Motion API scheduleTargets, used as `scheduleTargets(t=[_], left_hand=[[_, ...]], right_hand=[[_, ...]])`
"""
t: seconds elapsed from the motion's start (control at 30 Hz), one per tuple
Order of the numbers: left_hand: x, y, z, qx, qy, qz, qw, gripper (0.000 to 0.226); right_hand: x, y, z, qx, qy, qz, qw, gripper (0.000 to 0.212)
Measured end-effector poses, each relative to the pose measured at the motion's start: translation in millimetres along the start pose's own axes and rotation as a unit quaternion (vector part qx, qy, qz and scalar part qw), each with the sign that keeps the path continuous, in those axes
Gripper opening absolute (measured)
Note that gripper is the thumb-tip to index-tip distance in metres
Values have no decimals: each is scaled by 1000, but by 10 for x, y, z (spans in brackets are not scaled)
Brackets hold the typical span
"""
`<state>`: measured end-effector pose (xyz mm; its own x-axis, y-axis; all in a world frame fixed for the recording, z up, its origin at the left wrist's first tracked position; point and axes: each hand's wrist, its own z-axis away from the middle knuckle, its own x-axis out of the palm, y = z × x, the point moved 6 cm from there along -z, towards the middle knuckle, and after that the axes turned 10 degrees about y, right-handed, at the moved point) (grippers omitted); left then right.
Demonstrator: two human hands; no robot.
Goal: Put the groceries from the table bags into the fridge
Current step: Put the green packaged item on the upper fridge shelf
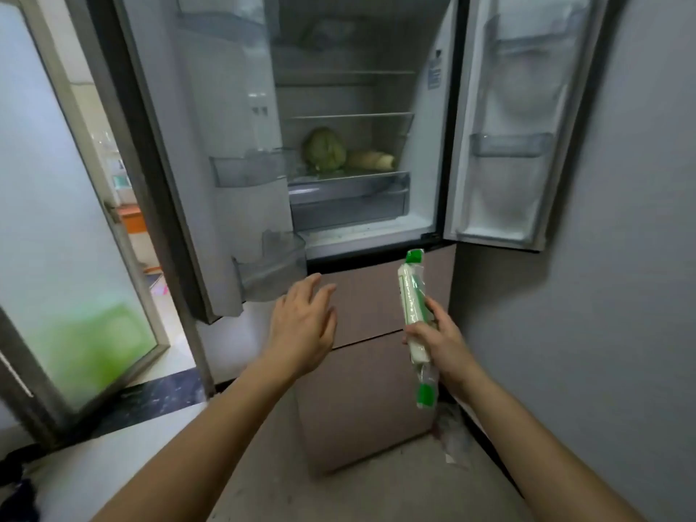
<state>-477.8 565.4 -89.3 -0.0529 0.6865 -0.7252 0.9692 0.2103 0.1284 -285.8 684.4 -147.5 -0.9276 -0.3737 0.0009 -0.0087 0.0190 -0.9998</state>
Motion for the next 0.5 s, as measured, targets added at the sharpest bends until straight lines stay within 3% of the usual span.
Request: scheduleTargets(t=[0.23,0.5], left_hand=[[607,-176,-1805,10,38,27,999,43],[910,-250,-3604,14,89,-21,996,50]], right_hand=[[-4,-818,-1694,-58,81,28,995,67],[-47,-2016,-3316,-214,119,95,965,64]])
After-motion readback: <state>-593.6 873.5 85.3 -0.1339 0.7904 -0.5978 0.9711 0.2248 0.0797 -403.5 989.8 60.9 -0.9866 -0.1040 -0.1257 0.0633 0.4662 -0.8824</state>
